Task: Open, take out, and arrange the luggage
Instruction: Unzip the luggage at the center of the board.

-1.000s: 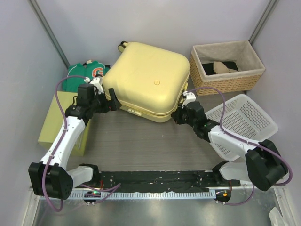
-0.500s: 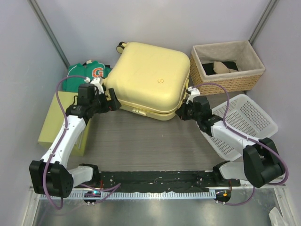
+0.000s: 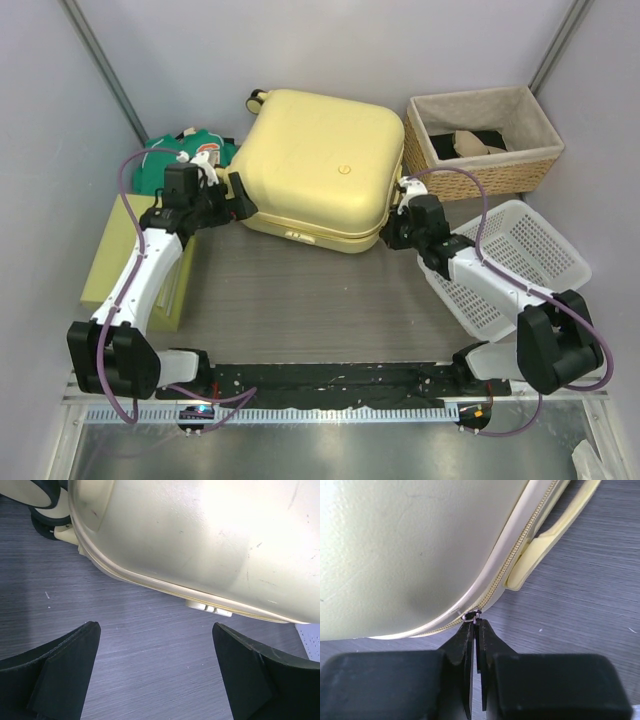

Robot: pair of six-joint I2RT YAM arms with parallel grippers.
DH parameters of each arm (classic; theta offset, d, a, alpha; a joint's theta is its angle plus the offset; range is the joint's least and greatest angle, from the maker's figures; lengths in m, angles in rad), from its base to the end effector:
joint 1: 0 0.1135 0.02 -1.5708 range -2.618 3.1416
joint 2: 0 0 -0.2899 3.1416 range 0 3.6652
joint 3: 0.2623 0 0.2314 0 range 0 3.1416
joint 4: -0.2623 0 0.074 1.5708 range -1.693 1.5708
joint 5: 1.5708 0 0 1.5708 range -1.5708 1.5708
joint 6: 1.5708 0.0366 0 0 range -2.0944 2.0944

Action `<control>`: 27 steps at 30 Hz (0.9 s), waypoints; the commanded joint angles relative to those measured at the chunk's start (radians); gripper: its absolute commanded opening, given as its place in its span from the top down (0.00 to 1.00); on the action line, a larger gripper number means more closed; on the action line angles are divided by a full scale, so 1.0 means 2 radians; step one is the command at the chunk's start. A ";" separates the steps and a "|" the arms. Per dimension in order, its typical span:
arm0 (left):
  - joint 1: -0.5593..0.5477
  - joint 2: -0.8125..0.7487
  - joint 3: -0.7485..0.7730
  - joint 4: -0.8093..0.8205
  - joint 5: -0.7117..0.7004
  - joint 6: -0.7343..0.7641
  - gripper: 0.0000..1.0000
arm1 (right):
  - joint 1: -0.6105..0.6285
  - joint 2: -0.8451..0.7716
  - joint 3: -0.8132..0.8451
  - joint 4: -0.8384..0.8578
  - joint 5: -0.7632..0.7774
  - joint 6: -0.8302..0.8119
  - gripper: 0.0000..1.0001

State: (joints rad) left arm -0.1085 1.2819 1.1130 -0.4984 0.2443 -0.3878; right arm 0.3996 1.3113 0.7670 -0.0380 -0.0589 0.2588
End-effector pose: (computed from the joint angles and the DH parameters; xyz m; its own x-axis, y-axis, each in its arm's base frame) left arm 0.2514 -0.0363 0.3452 -0.6807 -0.2949 -0.6706 0.0395 0.8993 -0.4356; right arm 0.2389 0.1032 0.2685 -0.6007 0.0236 -0.7991 -0.2896 0.9253 0.2450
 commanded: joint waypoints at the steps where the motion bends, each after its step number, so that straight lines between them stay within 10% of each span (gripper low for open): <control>1: 0.008 -0.002 0.003 0.014 0.015 -0.005 0.01 | -0.020 -0.029 0.048 0.030 0.075 -0.010 0.86; 10: 0.009 -0.013 -0.002 0.016 0.031 -0.004 0.01 | -0.033 -0.057 0.092 -0.034 0.118 0.001 0.36; 27: 0.009 -0.051 -0.020 0.007 0.020 0.012 0.02 | -0.086 0.094 0.106 0.073 0.036 0.073 0.44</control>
State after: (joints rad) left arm -0.0959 1.2003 1.0748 -0.4988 0.2806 -0.3840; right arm 0.2317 1.4727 0.9630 -0.0437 0.0612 0.3622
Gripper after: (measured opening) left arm 0.974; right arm 0.554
